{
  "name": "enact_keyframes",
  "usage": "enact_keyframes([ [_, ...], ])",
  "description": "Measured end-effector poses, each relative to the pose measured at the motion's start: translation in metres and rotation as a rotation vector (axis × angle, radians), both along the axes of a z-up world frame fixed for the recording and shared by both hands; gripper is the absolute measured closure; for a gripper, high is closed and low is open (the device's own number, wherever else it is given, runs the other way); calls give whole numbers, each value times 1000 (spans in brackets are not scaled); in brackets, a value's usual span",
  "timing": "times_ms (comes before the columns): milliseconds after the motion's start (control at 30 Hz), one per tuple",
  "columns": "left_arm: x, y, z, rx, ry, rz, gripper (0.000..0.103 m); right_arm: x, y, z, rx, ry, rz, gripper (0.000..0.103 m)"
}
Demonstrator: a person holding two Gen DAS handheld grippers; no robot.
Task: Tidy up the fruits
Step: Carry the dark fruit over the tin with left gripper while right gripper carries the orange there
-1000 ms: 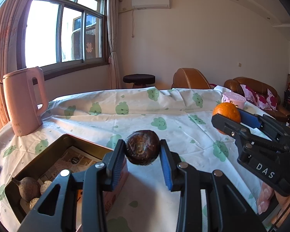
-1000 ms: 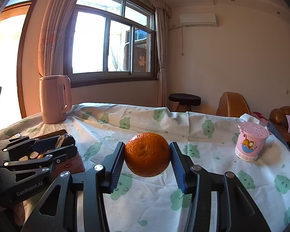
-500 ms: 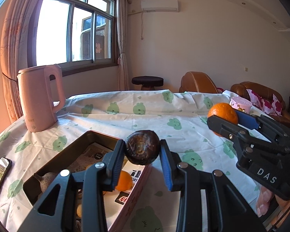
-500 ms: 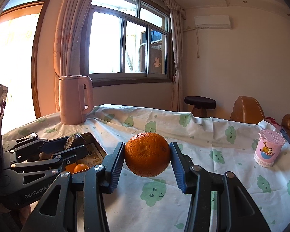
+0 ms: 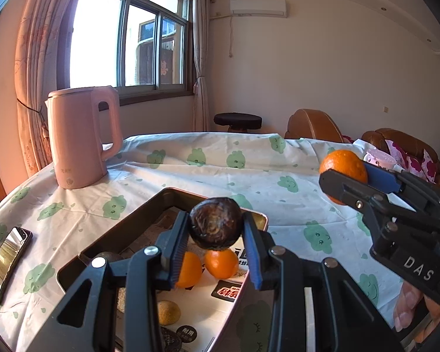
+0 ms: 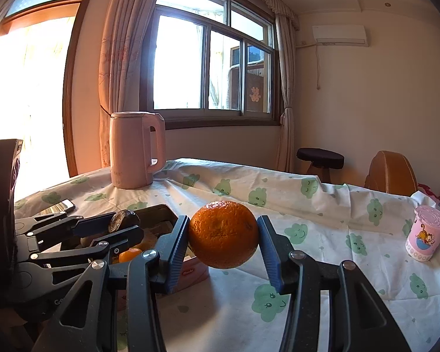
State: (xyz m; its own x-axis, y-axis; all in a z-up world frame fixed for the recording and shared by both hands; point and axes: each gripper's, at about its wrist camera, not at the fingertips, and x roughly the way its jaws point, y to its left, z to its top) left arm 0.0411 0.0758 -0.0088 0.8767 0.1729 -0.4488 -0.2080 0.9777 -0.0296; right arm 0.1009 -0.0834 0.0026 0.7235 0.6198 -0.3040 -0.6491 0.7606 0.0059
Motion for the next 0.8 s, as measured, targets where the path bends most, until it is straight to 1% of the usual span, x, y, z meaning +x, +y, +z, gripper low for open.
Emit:
enact_keyframes([
  [367,-10,21,-1,-2,0,38,65,-8,24,0,-14,6,59,54],
  [800,-22,43,-5,-6,7,79,65,-11,48,-2,-29,18,101,54],
])
